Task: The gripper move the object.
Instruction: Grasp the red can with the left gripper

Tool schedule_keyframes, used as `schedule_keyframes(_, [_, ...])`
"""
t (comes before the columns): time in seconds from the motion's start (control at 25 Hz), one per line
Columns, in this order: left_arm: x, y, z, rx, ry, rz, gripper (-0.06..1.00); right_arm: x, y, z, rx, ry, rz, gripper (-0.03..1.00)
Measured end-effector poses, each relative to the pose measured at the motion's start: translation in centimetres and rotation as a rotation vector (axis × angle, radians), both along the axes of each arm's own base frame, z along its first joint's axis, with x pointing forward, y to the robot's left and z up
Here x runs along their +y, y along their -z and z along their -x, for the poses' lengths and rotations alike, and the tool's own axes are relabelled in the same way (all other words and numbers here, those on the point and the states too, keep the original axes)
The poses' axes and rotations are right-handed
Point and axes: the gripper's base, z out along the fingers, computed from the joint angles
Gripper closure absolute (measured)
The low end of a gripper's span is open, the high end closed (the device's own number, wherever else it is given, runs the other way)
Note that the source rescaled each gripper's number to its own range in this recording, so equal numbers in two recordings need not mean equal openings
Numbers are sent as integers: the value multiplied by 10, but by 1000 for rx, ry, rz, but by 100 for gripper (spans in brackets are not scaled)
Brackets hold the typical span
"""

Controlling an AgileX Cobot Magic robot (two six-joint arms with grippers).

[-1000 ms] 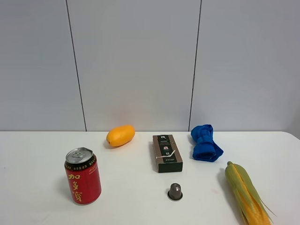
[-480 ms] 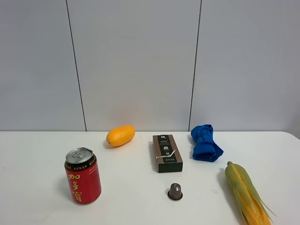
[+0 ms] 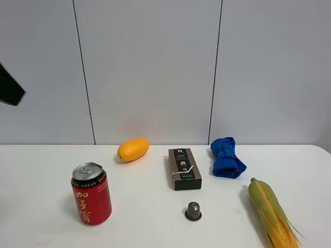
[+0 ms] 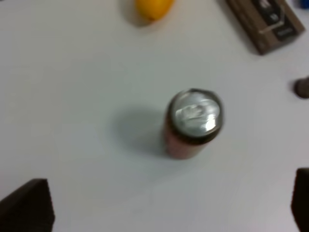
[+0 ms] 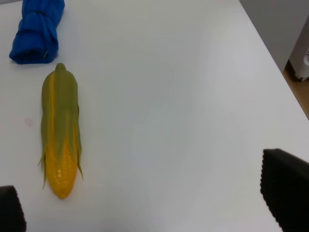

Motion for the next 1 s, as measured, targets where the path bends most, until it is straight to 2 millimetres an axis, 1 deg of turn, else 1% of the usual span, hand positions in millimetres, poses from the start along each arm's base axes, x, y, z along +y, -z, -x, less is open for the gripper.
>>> schedule_keyframes(0.12, [-27, 12, -15, 22, 80, -18, -5, 0, 0, 0, 0, 0, 0, -3])
schedule_keyframes(0.28, [-48, 29, -26, 45, 163, -110, -5, 0, 0, 0, 0, 0, 0, -3])
schedule_keyframes(0.4, [-54, 40, -32, 45, 209, -204, -5, 0, 0, 0, 0, 0, 0, -3])
schedule_keyframes(0.52, [-56, 47, -40, 23, 223, -252, -5, 0, 0, 0, 0, 0, 0, -3])
schedule_keyframes(0.76, [-62, 63, -52, 44, 230, -275, -5, 0, 0, 0, 0, 0, 0, -3])
schedule_keyframes(1.0, [-70, 89, -67, 88, 232, -290, -5, 0, 0, 0, 0, 0, 0, -3])
